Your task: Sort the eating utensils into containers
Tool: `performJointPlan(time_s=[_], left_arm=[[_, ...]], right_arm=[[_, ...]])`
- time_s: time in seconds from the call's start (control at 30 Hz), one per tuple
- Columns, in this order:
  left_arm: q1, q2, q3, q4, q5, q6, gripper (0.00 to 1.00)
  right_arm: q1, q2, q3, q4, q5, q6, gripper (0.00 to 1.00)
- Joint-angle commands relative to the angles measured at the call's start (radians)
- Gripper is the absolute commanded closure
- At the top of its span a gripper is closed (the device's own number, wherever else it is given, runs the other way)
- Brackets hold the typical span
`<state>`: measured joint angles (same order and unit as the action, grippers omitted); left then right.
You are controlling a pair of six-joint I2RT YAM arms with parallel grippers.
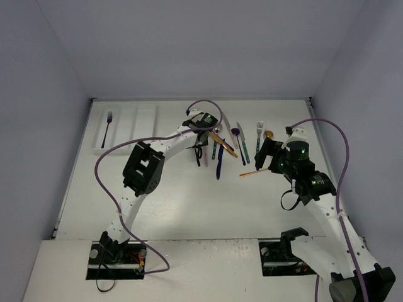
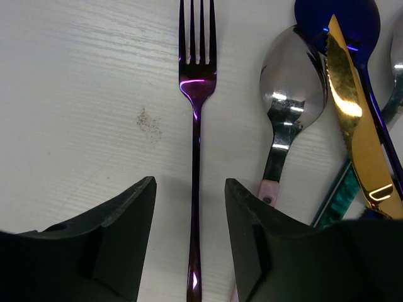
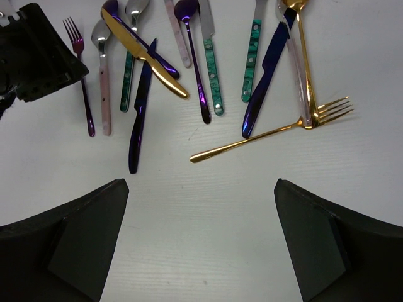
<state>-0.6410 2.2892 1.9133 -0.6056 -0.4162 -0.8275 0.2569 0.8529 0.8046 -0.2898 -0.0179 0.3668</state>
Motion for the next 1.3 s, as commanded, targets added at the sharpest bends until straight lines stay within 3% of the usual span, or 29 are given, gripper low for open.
performJointPlan(time_s=[0.0,0.33,0.53,0.7,0.97,1.17,1.27], left_arm=[[0.017,-0.001,0.063,-0.004,-0.029,-0.038,0.57],[0.045,0.03,0.019,-0.003,0.002,-0.087,0.73],[0.055,0.031,-0.025,-0.003,0.012,-0.081,0.99],[0.088,-0.058,-0.117,0.003,0.009,-0.025,1.0],[0.159,-0.323,-0.209,0.015,0.028,0.246,1.0],[0.328,-0.519,-0.298,0.107,0.186,0.567,1.0],[0.484,-0.552,-0.342,0.191,0.273,0.733,1.0]], right_arm=[[0.004,-0.021,-0.009,0.035,-0.031,0.003,0.0],[0.004,-0.031,-0.031,0.035,-0.046,-0.006,0.0],[0.004,-0.038,-0.033,0.035,-0.047,-0.006,0.0],[0.004,-0.03,-0.029,0.035,-0.044,-0.014,0.0],[0.004,-0.023,-0.001,0.035,-0.052,-0.019,0.0],[0.004,-0.03,0.008,0.035,-0.098,-0.016,0.0],[0.005,-0.033,0.005,0.035,-0.122,-0.012,0.0]])
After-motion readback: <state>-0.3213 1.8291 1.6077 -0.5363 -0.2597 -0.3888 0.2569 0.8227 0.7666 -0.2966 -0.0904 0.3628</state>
